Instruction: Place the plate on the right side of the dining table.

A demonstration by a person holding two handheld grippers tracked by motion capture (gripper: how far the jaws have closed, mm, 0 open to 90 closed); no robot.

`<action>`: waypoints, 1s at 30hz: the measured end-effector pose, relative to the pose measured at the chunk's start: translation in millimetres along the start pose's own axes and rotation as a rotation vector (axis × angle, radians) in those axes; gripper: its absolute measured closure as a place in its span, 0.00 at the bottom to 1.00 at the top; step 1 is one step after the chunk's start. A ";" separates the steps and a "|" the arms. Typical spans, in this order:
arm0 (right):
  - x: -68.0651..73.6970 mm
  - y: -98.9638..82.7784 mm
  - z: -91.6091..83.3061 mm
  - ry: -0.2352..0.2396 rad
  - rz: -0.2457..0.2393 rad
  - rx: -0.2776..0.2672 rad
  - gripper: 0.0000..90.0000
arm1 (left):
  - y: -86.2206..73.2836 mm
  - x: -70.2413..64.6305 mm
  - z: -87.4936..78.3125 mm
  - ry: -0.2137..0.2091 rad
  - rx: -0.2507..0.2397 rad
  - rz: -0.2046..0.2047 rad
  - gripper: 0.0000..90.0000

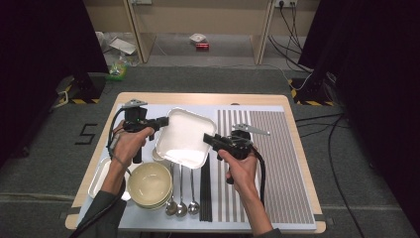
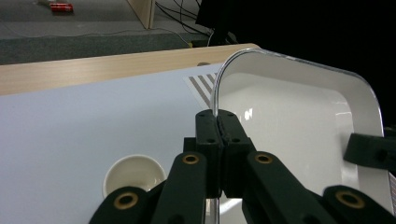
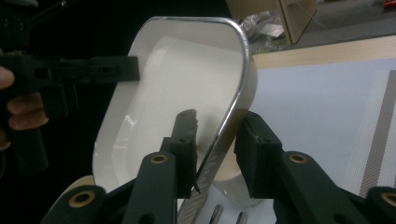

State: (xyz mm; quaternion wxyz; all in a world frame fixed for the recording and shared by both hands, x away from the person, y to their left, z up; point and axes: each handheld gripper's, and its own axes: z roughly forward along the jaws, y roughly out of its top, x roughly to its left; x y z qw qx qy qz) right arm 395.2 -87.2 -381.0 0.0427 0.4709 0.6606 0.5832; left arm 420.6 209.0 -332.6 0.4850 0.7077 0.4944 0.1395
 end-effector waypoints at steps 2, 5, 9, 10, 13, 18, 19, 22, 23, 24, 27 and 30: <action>-3.0 1.9 -0.5 0.012 0.010 -0.028 0.82 | 0.0 -0.4 -0.5 -0.010 0.001 0.001 0.98; -5.2 5.9 -2.8 0.013 0.008 -0.041 0.85 | -0.6 -1.8 0.2 -0.017 0.005 0.003 0.98; -8.3 10.4 -6.7 -0.013 -0.028 -0.053 0.88 | -2.4 -2.8 2.7 -0.009 -0.001 0.000 0.91; -8.8 11.4 -7.6 -0.026 -0.035 -0.048 0.89 | -2.6 -3.1 3.0 -0.021 0.006 -0.002 0.87; -14.3 13.3 -10.4 -0.043 -0.050 -0.045 0.89 | -1.7 -2.7 0.4 -0.010 -0.021 -0.007 0.73; -25.3 16.9 -20.8 -0.077 -0.037 -0.056 0.89 | -0.3 3.0 -8.9 -0.016 -0.036 -0.007 0.58; -27.6 17.8 -23.0 -0.083 -0.041 -0.062 0.89 | -0.4 5.9 -10.9 -0.010 -0.037 -0.013 0.55; -31.8 19.8 -29.7 -0.094 -0.042 -0.059 0.89 | -4.2 15.2 -14.9 0.006 -0.026 -0.017 0.51; -33.1 20.1 -31.7 -0.103 -0.046 -0.056 0.89 | -6.0 18.5 -16.0 0.010 -0.023 -0.016 0.50; -34.5 20.5 -33.2 -0.102 -0.045 -0.060 0.89 | -7.8 21.4 -17.1 0.014 -0.024 -0.021 0.49; -39.4 21.5 -38.1 -0.113 -0.045 -0.061 0.89 | -12.9 30.1 -21.5 0.039 -0.028 -0.034 0.43; -44.4 23.0 -43.4 -0.121 -0.040 -0.060 0.89 | -16.7 37.4 -27.0 0.066 -0.027 -0.036 0.37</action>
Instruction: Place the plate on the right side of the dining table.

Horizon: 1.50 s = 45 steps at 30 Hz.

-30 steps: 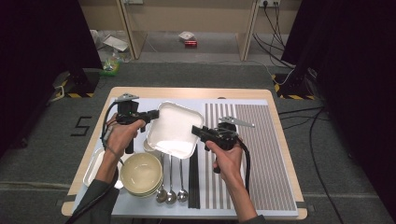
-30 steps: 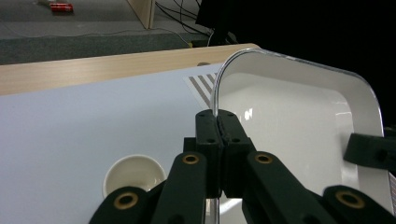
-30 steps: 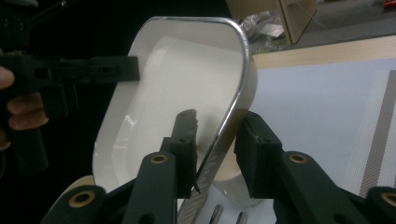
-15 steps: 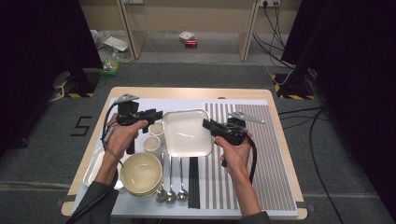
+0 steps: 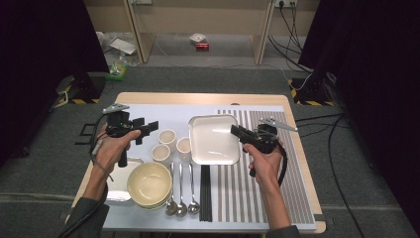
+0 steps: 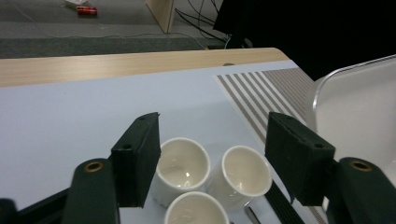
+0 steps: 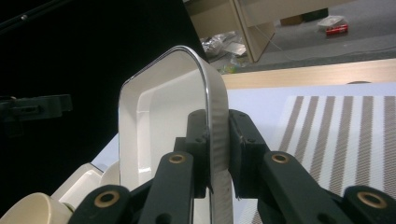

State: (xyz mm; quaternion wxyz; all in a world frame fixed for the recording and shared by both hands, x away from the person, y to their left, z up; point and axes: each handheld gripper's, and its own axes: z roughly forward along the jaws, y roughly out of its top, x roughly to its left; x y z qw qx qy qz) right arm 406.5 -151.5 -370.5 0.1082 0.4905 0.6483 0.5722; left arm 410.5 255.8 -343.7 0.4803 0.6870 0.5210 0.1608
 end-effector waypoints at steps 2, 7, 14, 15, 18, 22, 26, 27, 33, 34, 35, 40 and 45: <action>-3.4 1.1 -3.1 -0.008 0.005 0.001 0.89 | -1.9 4.2 -3.6 0.014 0.009 0.007 0.33; -16.3 3.6 -13.7 -0.039 0.020 0.004 0.89 | -9.1 15.3 -14.7 0.033 0.006 0.006 0.27; -31.2 2.7 -20.3 -0.068 0.032 0.010 0.89 | -26.0 29.8 -23.7 0.058 0.021 -0.002 0.25; -32.9 2.5 -21.2 -0.070 0.036 0.012 0.89 | -28.2 31.7 -25.0 0.058 0.021 -0.010 0.24; -41.1 0.3 -24.0 -0.085 0.052 0.024 0.89 | -34.0 37.4 -28.2 0.068 0.034 -0.006 0.24; -46.4 -0.6 -26.3 -0.099 0.050 0.028 0.89 | -41.8 43.1 -33.6 0.093 0.042 0.004 0.24; -53.7 -2.9 -29.3 -0.103 0.062 0.030 0.89 | -51.9 49.4 -40.3 0.107 0.058 0.007 0.24; -56.1 -4.0 -29.7 -0.108 0.064 0.030 0.89 | -54.5 52.1 -42.1 0.109 0.062 0.007 0.24; -65.4 -8.3 -34.6 -0.119 0.072 0.047 0.89 | -72.3 62.4 -52.5 0.142 0.094 0.025 0.24; -65.9 -8.2 -35.2 -0.120 0.073 0.045 0.89 | -75.6 63.3 -53.8 0.150 0.092 0.028 0.24; -65.9 -8.2 -35.2 -0.120 0.073 0.045 0.89 | -78.9 64.5 -54.8 0.154 0.089 0.030 0.24; -68.7 -8.4 -38.4 -0.130 0.076 0.051 0.89 | -94.3 69.1 -61.6 0.163 0.091 0.023 0.21; -73.5 -10.0 -40.2 -0.130 0.087 0.048 0.89 | -109.5 72.1 -69.4 0.166 0.091 0.017 0.19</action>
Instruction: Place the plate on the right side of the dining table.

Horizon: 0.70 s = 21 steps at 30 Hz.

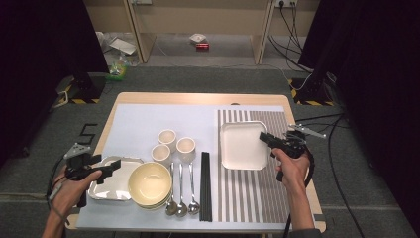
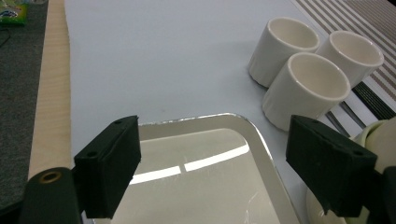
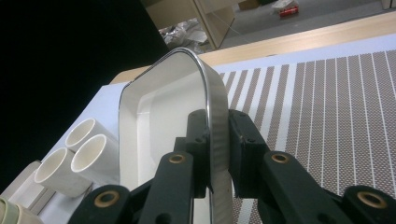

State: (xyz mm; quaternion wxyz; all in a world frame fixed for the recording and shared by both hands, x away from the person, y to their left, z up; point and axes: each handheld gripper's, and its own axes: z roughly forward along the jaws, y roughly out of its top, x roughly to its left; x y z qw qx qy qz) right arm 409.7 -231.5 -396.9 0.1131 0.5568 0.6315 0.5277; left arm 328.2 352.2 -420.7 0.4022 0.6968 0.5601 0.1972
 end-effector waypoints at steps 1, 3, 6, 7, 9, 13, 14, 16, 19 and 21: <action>-2.4 -1.4 0.0 -0.010 0.001 0.004 0.89 | -2.8 0.0 -0.9 0.002 0.009 0.007 0.19; -3.2 -2.1 -0.1 -0.013 0.005 0.007 0.89 | -7.5 1.2 -3.9 0.002 0.012 0.015 0.19; -6.6 -4.0 -1.3 -0.019 0.003 0.011 0.89 | -14.5 4.2 -9.8 0.001 0.011 0.009 0.18; -9.1 -5.1 -2.2 -0.023 0.009 0.012 0.89 | -17.4 4.7 -10.9 0.005 0.020 0.010 0.17; -10.3 -5.7 -2.6 -0.031 0.008 0.016 0.89 | -23.4 5.5 -12.9 0.014 0.027 0.019 0.17; -13.7 -7.3 -2.8 -0.033 0.013 0.018 0.89 | -34.2 6.5 -15.0 0.021 0.015 0.023 0.17; -13.8 -7.2 -3.0 -0.034 0.013 0.018 0.89 | -36.3 6.6 -16.0 0.023 0.014 0.025 0.17; -14.1 -7.2 -3.7 -0.037 0.013 0.021 0.89 | -39.6 7.4 -18.7 0.030 0.003 0.017 0.17; -14.8 -7.3 -3.6 -0.038 0.010 0.018 0.89 | -44.1 7.8 -22.5 0.033 -0.001 0.019 0.17; -16.2 -7.7 -3.1 -0.046 0.007 0.021 0.89 | -48.5 7.5 -24.3 0.036 0.001 0.020 0.17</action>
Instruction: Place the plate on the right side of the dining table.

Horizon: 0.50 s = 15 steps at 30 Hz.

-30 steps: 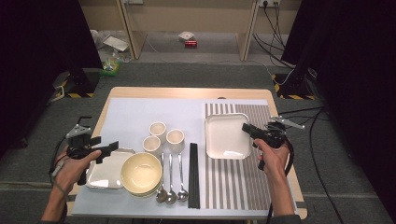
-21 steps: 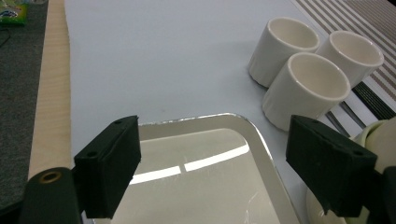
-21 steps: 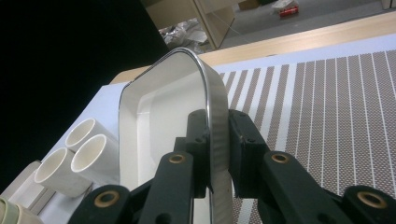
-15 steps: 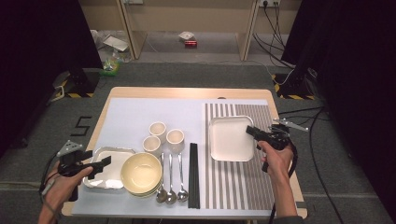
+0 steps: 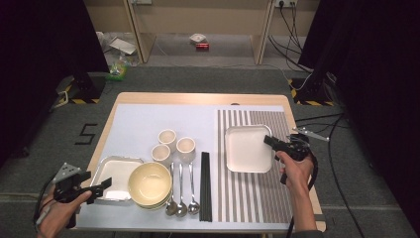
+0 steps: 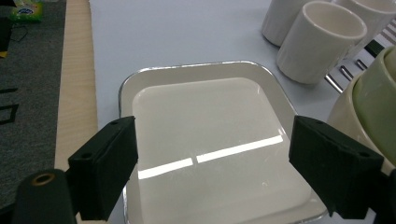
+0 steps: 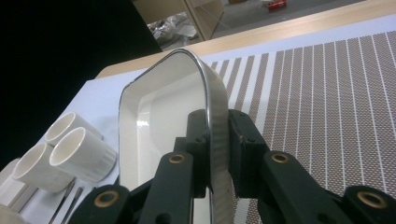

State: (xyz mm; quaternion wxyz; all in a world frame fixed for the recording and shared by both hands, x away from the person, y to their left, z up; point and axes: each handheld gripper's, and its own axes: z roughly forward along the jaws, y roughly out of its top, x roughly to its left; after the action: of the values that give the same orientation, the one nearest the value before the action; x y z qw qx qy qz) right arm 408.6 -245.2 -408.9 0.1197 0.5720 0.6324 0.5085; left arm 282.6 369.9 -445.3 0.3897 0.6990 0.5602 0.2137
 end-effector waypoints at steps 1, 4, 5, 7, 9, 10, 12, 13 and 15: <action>-0.6 -0.2 0.3 0.000 0.002 0.000 0.89 | -2.5 0.0 -0.4 0.003 -0.005 0.001 0.17; -3.9 -1.6 1.4 -0.004 0.011 0.001 0.89 | -9.1 0.4 -2.5 0.012 0.002 0.004 0.17; -4.7 -2.1 1.3 -0.009 0.015 0.006 0.89 | -11.4 0.6 -3.1 0.011 0.002 0.007 0.17; -6.9 -3.2 1.4 -0.009 0.022 0.007 0.89 | -14.6 1.0 -4.8 0.016 -0.002 0.005 0.17; -9.4 -3.4 1.0 -0.011 0.025 0.005 0.89 | -16.2 1.4 -7.3 0.026 0.000 0.010 0.17; -11.9 -3.6 0.6 -0.020 0.031 0.006 0.89 | -17.1 1.4 -8.0 0.028 -0.004 0.012 0.17; -13.9 -3.8 0.5 -0.021 0.036 0.006 0.89 | -18.9 1.4 -9.9 0.024 -0.002 0.013 0.17; -13.9 -3.8 0.5 -0.021 0.036 0.006 0.89 | -20.3 1.2 -10.3 0.019 -0.006 0.012 0.17; -16.5 -4.7 0.8 -0.023 0.040 0.007 0.89 | -23.1 1.5 -11.8 0.021 -0.002 0.016 0.17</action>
State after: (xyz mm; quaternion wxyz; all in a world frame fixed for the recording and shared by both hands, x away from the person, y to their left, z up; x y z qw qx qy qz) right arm 411.6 -257.9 -420.0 0.1147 0.5908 0.6211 0.5020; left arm 260.2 376.5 -456.5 0.3828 0.7007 0.5586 0.2244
